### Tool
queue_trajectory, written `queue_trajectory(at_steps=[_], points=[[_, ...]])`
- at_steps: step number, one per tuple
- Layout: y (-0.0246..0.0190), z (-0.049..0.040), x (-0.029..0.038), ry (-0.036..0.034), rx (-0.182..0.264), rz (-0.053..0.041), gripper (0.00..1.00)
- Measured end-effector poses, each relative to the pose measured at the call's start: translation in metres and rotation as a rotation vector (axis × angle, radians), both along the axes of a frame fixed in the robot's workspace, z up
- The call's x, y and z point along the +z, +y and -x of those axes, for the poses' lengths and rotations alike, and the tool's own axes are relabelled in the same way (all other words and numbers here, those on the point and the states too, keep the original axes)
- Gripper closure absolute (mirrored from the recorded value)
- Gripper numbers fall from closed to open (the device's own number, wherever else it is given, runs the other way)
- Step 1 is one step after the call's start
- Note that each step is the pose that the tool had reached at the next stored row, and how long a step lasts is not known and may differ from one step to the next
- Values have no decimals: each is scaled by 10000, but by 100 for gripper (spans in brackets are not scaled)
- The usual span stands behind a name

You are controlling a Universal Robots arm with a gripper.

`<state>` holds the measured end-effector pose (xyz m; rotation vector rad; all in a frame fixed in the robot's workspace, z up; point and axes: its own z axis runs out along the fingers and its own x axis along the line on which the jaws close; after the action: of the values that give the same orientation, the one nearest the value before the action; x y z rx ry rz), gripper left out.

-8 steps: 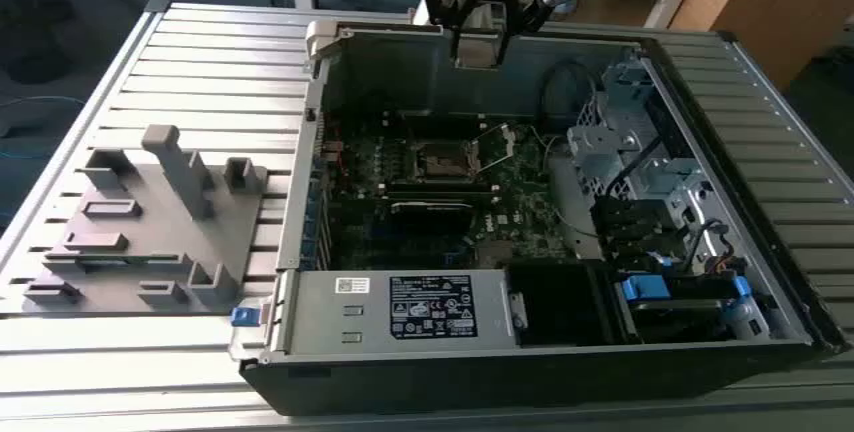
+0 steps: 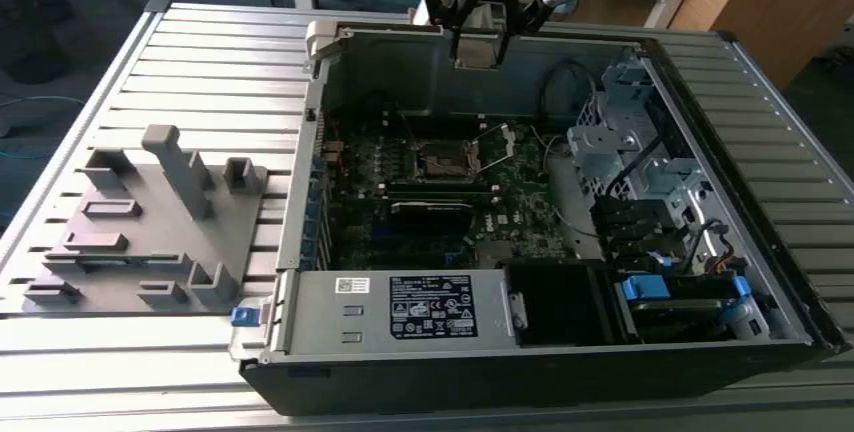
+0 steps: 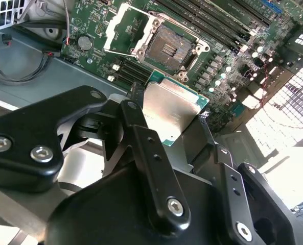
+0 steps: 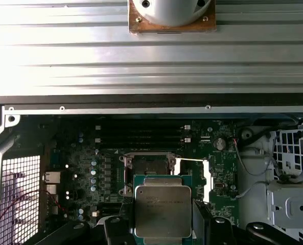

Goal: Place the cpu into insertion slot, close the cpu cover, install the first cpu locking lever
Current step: 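Place the cpu into insertion slot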

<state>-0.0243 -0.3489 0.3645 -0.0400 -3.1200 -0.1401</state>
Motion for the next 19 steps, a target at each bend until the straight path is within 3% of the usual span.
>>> queue_trajectory(at_steps=[19], points=[[0, 0, -62, -2, 0, -4, 46]])
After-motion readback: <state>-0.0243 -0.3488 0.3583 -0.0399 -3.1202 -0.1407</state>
